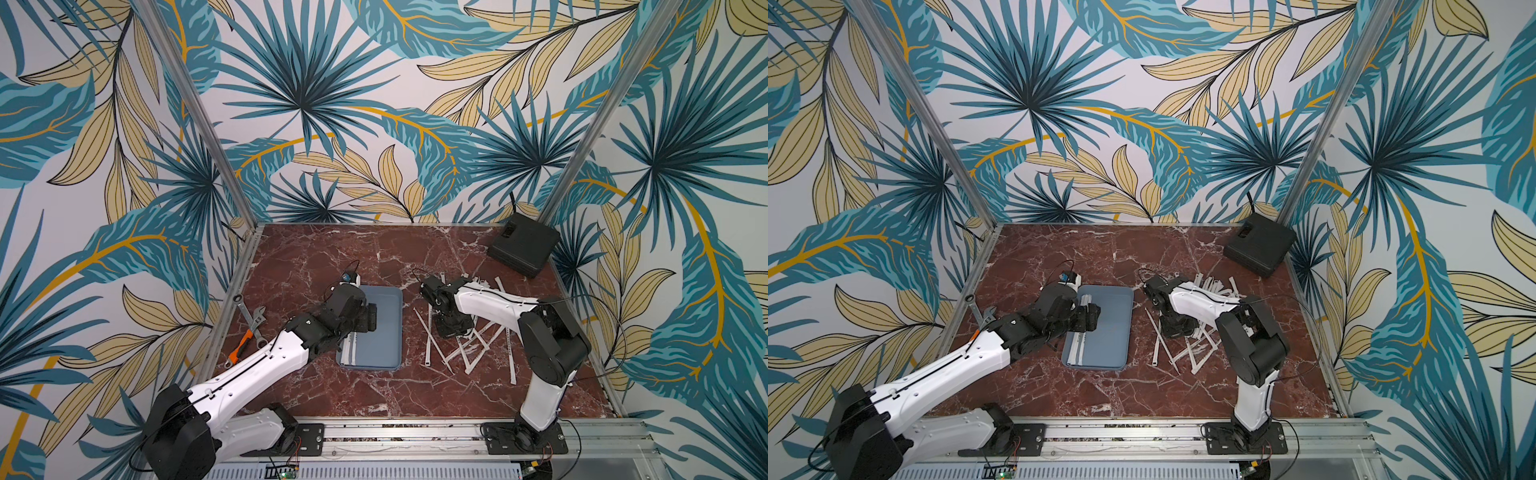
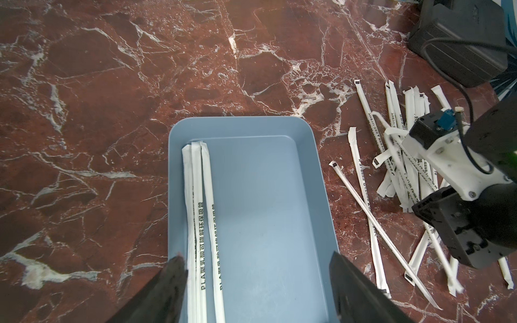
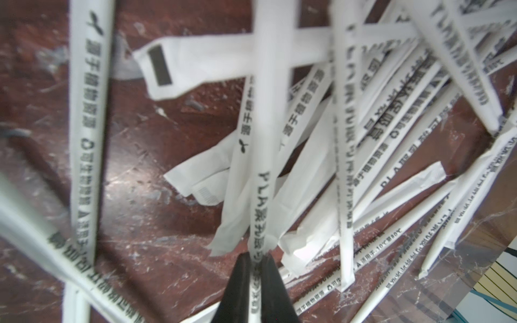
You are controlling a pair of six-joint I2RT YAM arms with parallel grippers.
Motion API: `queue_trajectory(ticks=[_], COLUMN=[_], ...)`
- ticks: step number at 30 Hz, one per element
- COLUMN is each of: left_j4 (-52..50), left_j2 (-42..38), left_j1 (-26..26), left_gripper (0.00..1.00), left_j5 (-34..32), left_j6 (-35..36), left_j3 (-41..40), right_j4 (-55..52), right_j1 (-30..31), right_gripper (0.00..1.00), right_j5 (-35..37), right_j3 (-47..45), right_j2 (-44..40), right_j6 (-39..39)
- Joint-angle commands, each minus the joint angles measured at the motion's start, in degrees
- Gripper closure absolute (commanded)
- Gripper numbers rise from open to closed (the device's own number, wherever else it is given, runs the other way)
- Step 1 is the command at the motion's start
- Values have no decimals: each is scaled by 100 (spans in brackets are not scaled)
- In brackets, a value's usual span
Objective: Put the straws into the storage box
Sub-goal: Pick up the straw from the center of the board, then place the straw in the storage box.
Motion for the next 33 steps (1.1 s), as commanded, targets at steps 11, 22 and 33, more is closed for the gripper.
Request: queue_trajectory(ticks=[11,22,33], left_j4=[-635,-1039,-884], left_j2=[-679,-1093,-1087], left_j1=[1015,1273,1303], left_gripper=[15,14,14], left_j5=[174,-186,-25], left_j6=[-27,-62,-23], left_j3=[-1,-141,-281], right_j4=[-83,1040,952], right_j1=[1000,1788,1980], right_gripper=[89,89,88], right_j5=[-1748,-1023,-1359], right_j3=[1451,3527,3971], right_j2=[-468,1932,2869], right_j6=[1402,3052,3273])
